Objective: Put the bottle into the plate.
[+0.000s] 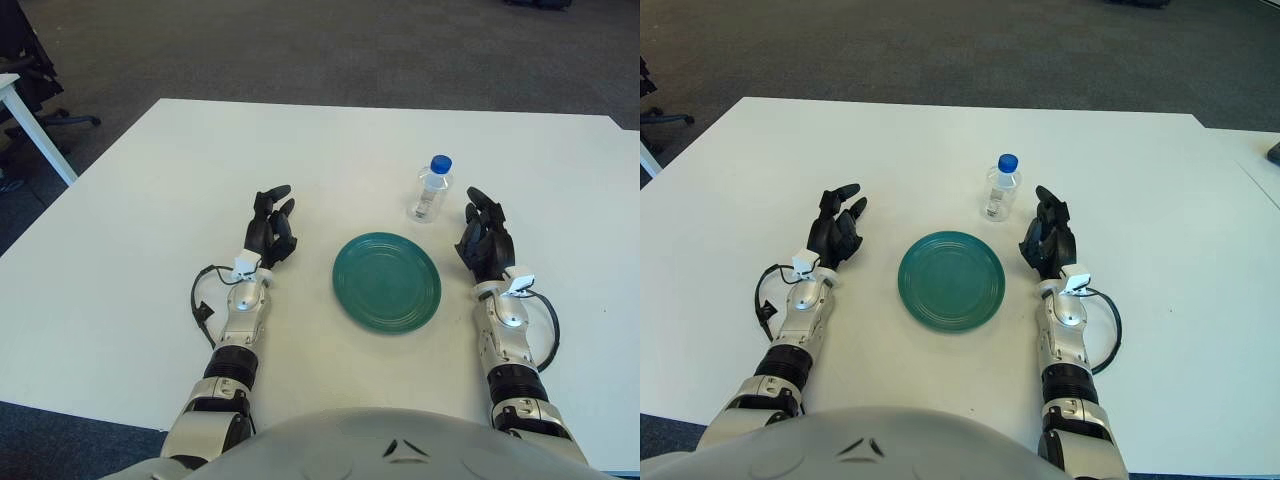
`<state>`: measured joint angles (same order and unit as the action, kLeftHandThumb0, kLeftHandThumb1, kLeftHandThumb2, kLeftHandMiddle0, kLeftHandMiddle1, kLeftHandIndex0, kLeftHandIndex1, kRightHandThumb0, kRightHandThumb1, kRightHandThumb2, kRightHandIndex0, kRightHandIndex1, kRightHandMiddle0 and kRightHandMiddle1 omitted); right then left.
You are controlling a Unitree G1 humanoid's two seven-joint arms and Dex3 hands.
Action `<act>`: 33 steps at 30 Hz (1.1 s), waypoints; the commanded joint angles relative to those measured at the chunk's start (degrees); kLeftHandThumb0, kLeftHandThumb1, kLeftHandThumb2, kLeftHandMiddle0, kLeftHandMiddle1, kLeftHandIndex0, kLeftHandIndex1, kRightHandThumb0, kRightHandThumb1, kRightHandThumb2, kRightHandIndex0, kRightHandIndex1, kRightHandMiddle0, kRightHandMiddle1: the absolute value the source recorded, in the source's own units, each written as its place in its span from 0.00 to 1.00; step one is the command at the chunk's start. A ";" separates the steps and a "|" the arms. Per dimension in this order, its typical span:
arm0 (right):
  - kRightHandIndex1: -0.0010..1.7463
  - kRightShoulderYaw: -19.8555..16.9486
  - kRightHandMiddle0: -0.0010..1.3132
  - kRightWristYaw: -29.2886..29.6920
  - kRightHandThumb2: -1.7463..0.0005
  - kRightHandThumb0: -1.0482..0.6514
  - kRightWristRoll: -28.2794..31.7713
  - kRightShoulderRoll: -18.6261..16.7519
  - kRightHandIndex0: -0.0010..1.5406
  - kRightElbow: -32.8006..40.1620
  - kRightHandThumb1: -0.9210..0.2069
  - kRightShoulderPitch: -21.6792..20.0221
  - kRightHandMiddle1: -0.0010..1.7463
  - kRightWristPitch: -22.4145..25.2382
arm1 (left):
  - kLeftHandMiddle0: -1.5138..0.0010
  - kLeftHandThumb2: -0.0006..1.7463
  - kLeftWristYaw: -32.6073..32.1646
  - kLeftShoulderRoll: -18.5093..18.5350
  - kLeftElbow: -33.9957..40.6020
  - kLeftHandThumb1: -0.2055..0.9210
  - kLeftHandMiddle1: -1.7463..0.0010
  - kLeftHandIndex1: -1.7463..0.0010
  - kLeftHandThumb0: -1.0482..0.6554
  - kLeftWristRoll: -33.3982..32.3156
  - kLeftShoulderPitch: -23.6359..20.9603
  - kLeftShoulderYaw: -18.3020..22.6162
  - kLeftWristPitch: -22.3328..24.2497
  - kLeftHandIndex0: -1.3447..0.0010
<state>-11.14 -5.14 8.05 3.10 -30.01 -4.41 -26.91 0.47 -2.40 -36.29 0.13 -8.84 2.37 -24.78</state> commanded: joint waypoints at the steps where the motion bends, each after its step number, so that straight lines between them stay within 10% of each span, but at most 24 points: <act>1: 0.00 0.42 0.00 0.43 0.52 0.19 0.09 -1.65 0.19 -3.01 0.00 4.22 0.36 3.55 | 0.69 0.54 -0.35 0.03 -3.80 1.00 0.92 0.43 0.16 0.19 4.65 0.01 2.05 0.98; 19: 0.00 4.72 0.00 5.59 0.49 0.02 -11.01 2.10 0.00 -9.42 0.00 3.22 0.02 -9.51 | 0.75 0.59 -0.14 2.01 -9.70 1.00 0.96 0.50 0.11 2.77 3.56 -1.22 -9.17 1.00; 33: 0.00 8.03 0.00 6.74 0.50 0.00 -14.49 6.35 0.00 -19.59 0.00 -1.22 0.00 -13.80 | 0.83 0.67 -6.87 4.34 -15.25 1.00 1.00 0.65 0.01 9.02 2.16 -4.28 -16.07 1.00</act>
<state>-4.61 1.00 -3.11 8.44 -41.82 -11.37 -39.26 -4.53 0.23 -43.83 5.94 -13.76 -1.13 -38.89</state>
